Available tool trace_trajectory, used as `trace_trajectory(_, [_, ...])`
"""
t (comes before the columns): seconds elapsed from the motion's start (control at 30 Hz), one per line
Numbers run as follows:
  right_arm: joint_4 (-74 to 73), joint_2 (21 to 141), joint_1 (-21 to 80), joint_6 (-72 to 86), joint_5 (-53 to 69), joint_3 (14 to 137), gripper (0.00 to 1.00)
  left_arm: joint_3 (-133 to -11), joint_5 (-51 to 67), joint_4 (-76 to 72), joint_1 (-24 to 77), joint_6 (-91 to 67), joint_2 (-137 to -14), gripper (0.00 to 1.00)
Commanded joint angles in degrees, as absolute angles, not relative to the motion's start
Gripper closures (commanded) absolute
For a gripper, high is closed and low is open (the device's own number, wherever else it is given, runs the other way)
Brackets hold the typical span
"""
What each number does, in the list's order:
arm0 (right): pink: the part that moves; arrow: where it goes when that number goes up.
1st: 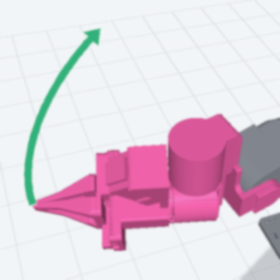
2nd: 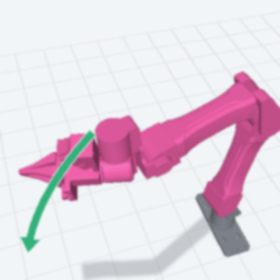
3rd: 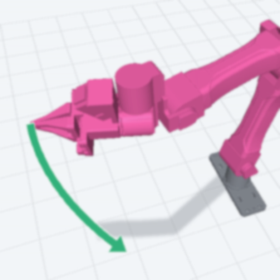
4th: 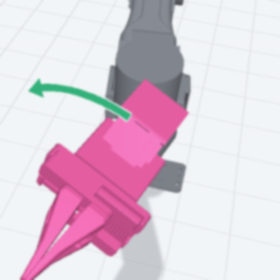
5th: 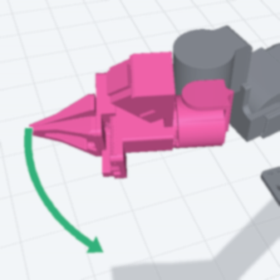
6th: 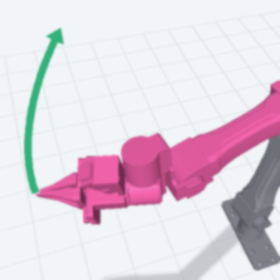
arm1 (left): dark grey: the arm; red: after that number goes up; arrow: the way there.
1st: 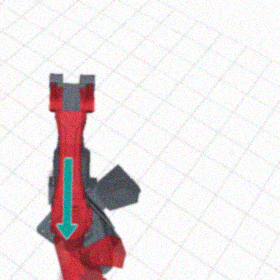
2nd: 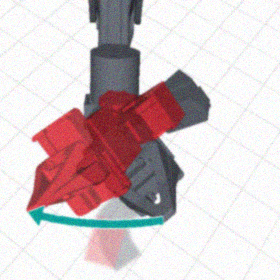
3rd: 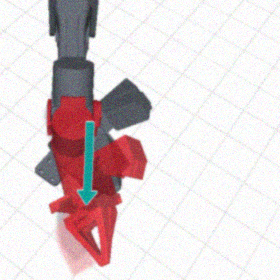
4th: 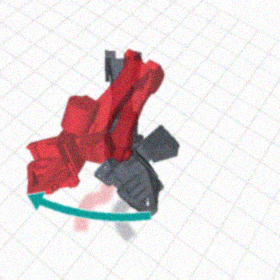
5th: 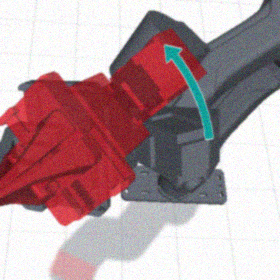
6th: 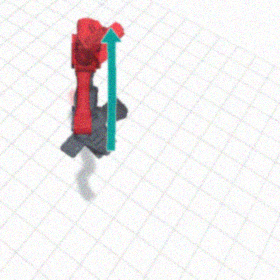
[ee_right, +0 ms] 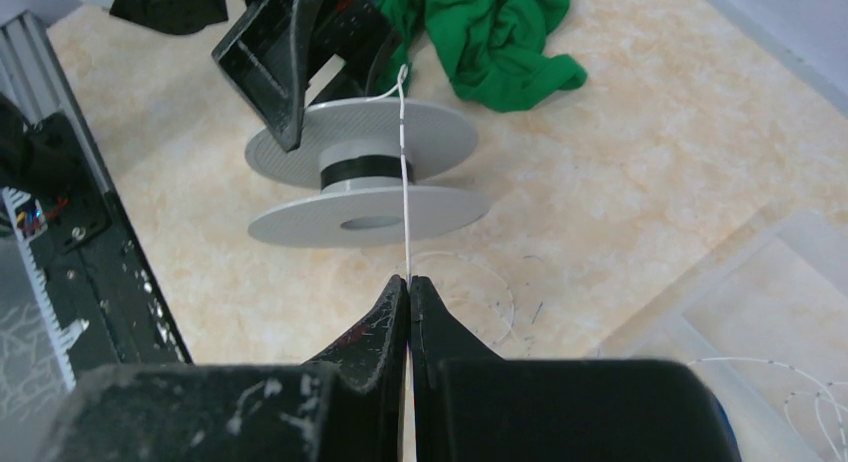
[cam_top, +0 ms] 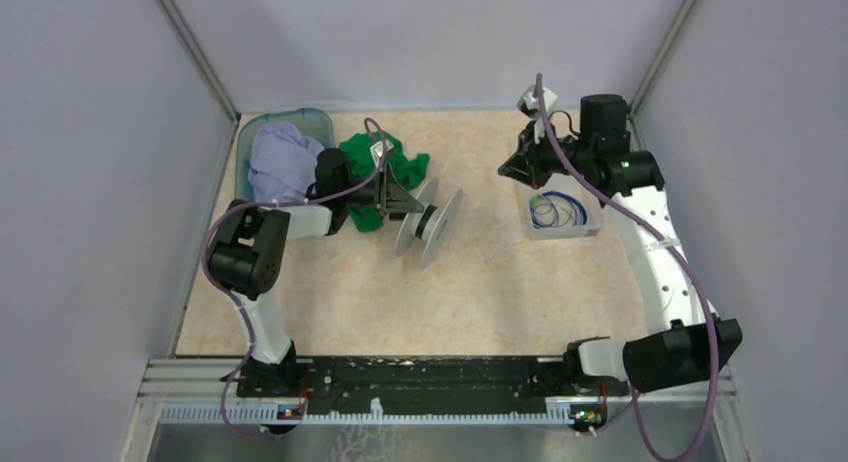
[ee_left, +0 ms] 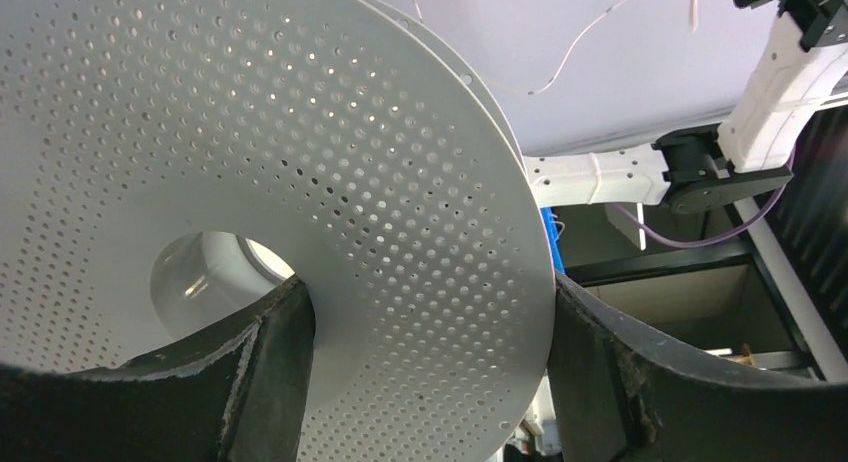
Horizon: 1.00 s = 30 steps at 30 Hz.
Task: Wrap the cables
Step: Place the cable reel at the center of the board.
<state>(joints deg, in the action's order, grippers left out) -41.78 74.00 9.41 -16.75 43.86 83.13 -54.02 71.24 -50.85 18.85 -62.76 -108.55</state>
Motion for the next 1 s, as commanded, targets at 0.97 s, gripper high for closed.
trace_trajectory(0.97, [-40.12, 82.53, 24.25, -16.81, 34.69, 81.45, 1.0, -59.19, 70.07, -24.33, 18.54, -37.59, -103.5, 0.24])
